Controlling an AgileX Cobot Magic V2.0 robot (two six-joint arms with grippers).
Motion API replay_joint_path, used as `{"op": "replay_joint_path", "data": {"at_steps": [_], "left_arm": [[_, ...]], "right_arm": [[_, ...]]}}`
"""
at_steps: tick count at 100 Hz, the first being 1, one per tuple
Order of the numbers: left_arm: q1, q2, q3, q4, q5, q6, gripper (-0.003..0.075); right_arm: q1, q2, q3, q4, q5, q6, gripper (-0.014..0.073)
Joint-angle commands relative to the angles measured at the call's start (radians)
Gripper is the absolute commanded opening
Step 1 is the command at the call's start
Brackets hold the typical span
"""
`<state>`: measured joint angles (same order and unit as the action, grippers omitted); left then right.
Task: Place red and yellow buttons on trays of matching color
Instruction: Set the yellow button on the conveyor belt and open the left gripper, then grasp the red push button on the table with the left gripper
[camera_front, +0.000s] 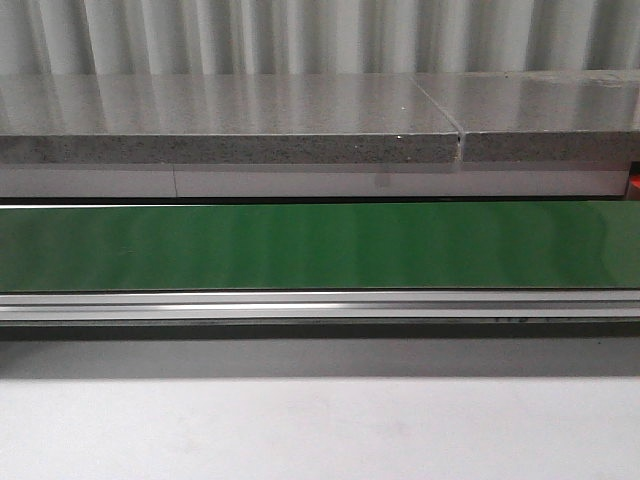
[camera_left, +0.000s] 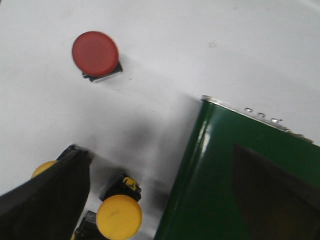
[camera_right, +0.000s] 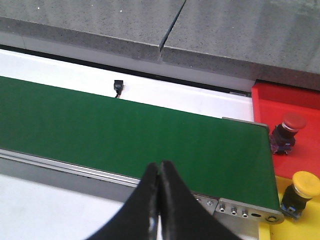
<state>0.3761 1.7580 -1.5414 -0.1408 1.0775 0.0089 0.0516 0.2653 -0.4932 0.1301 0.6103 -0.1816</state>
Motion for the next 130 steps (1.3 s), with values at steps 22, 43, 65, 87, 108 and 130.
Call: {"op": "replay_joint_path", "data": {"at_steps": [22,43,65,87,108,130], "left_arm": [[0.039,0.096,-0.085,0.039,-0.044,-0.016,0.0564],[0.039,0.178,-0.114,0.033,-0.134,-0.016,0.0564],[0.039,0.275,-0.173,0.028,-0.183,-0.016,0.0564],[0.039,0.314,-0.192,0.025,-0.222,-0.016,0.049],[0.039,0.314,-0.192,0.025,-0.237,-0.009,0.0251],[0.037,0.298,-0.192,0.022,-0.221,0.038,0.0243]], "right_arm": [[0.003,0.008,-0.024,0.007,-0.067,-0.008,-0.0065],[0.003,0.008,-0.024,0.007,-0.067,-0.008,-0.0065],[0.003,0.008,-0.024,0.007,-0.067,-0.008,-0.0065],[0.003,0.008,-0.024,0.007,-0.067,-0.008,-0.0065],[0.003,0.008,-0.024,0.007,-0.067,-0.008,-0.0065],[0.003,0.008,-0.024,0.007,-0.067,-0.008,-0.0065]]}}
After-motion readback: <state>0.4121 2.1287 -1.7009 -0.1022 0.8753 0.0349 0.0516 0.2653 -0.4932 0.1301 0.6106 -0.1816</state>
